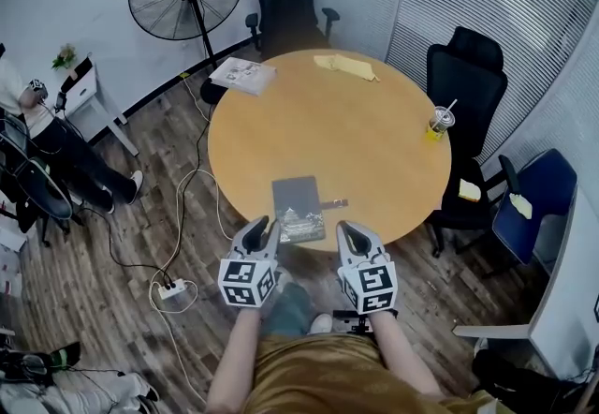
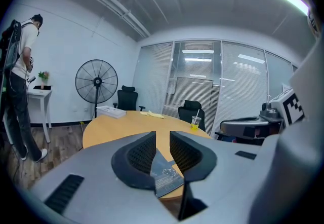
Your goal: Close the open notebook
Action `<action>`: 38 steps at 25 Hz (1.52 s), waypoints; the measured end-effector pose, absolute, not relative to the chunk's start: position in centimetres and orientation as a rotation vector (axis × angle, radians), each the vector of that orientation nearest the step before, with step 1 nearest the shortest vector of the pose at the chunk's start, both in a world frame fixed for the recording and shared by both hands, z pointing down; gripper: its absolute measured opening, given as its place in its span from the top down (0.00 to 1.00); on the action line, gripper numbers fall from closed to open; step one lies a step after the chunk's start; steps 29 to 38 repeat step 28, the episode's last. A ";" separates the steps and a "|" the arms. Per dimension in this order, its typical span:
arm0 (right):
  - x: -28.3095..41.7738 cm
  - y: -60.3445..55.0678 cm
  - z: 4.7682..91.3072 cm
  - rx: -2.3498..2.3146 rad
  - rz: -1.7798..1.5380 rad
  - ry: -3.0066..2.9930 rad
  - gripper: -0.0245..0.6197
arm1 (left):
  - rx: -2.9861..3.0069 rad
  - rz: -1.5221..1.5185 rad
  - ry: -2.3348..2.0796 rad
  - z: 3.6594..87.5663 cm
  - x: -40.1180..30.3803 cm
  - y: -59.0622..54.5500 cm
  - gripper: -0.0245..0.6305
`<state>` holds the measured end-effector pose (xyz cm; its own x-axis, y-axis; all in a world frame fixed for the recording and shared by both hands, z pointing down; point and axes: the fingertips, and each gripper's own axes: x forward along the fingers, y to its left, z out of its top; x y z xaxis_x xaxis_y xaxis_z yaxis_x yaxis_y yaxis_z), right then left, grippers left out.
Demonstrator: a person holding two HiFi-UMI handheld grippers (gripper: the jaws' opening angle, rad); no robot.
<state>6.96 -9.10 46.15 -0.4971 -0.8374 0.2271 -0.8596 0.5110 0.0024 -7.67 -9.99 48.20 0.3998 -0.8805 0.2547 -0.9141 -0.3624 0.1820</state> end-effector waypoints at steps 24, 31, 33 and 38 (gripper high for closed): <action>6.8 -9.1 46.7 1.463 0.192 -2.540 0.95 | 2.374 0.182 -1.555 48.8 -8.1 -10.0 0.81; 6.9 -9.1 46.6 1.467 0.190 -2.542 0.95 | 2.370 0.173 -1.564 48.7 -8.4 -10.0 0.81; 6.9 -9.1 46.6 1.467 0.190 -2.542 0.95 | 2.370 0.173 -1.564 48.7 -8.4 -10.0 0.81; 6.9 -9.1 46.6 1.467 0.190 -2.542 0.95 | 2.370 0.173 -1.564 48.7 -8.4 -10.0 0.81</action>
